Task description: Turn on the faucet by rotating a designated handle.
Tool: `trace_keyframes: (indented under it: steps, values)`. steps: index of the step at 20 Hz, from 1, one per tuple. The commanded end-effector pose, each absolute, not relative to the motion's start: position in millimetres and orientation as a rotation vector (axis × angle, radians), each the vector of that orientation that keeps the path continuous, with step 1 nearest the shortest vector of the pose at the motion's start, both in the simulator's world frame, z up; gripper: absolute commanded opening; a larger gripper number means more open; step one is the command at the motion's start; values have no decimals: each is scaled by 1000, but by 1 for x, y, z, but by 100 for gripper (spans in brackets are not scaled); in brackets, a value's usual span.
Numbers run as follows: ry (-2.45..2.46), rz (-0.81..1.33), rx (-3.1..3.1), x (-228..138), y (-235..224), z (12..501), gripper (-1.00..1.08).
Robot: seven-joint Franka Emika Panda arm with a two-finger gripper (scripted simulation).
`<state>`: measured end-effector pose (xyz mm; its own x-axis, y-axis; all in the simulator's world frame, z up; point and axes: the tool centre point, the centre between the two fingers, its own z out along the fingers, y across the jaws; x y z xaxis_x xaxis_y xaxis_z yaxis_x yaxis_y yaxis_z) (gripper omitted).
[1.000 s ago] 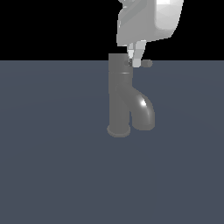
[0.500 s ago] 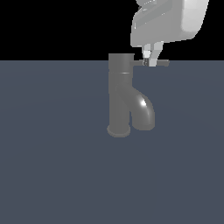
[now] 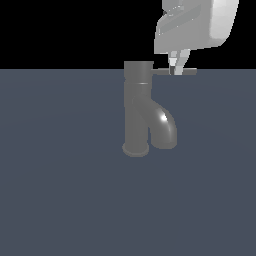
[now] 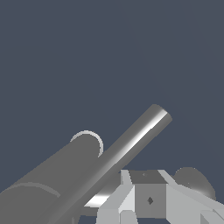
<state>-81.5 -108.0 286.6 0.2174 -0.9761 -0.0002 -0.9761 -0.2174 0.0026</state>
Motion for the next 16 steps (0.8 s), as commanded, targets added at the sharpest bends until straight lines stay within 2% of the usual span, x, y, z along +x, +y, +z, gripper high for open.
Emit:
trace_keyframes:
  steps: [1,16]
  values:
    - [-1973,1,2445,-73,-116,286,-100]
    - [-1990,0,2431,-31,-149,286,-100]
